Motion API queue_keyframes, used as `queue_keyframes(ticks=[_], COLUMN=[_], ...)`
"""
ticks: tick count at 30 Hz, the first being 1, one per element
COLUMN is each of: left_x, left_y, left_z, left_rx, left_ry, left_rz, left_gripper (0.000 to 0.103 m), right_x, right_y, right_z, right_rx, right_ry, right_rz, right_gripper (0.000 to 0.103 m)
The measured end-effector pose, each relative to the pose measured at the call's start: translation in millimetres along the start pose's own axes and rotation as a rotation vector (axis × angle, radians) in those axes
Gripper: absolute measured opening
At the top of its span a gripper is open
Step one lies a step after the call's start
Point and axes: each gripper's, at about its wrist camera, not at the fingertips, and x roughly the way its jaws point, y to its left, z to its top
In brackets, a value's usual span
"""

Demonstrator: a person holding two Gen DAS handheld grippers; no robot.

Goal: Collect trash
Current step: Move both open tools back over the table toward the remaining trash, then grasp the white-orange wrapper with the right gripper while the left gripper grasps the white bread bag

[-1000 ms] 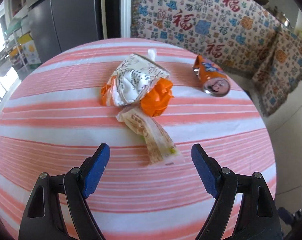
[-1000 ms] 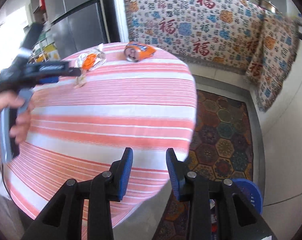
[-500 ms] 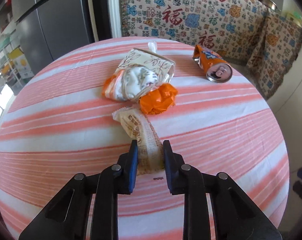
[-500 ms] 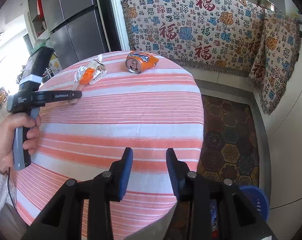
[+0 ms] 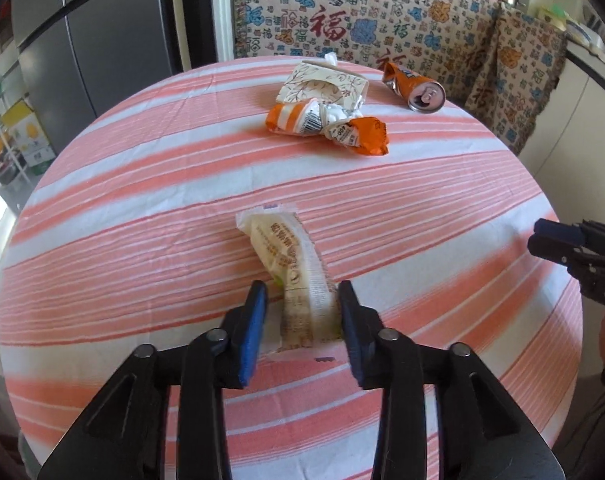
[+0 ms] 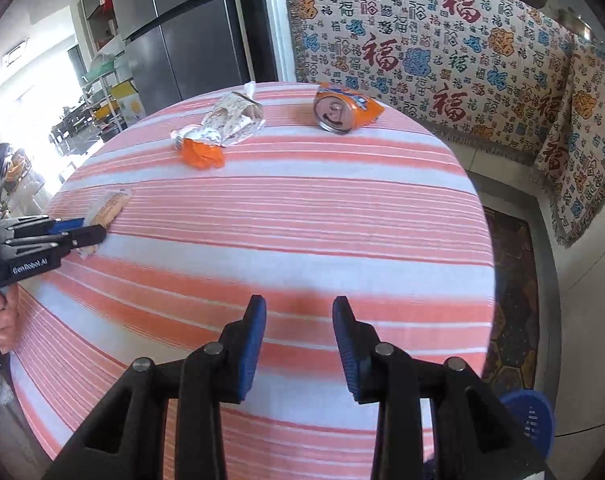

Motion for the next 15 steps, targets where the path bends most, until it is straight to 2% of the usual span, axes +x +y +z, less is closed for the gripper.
queue_keyframes(ticks=[2, 3, 5, 7, 11, 15], left_x=[0, 0, 1, 3, 6, 6], left_y=[3, 5, 10, 16, 18, 16], left_z=[1, 2, 3, 5, 6, 7], left_rx=[0.002, 0.006, -0.002, -0.022, -0.022, -0.013], left_ry=[-0.024, -0.030, -0.035, -0.034, -0.033, -0.037], left_rz=[0.003, 0.003, 0.006, -0.005, -0.013, -0.007], left_gripper=[0.063, 0.065, 0.067, 0.068, 0.068, 0.068], right_x=[10, 14, 24, 38, 75, 103], right_y=[12, 19, 38, 57, 88, 102], right_z=[15, 23, 42, 63, 99, 117], right_rx=[-0.013, -0.026, -0.072, -0.126, -0.203, -0.247], right_ry=[0.012, 0.010, 0.014, 0.027, 0.062, 0.071], right_rz=[0.044, 0.066, 0.104, 0.125, 0.102, 0.059], right_gripper=[0.035, 0.036, 0.052, 0.057, 0.057, 0.057])
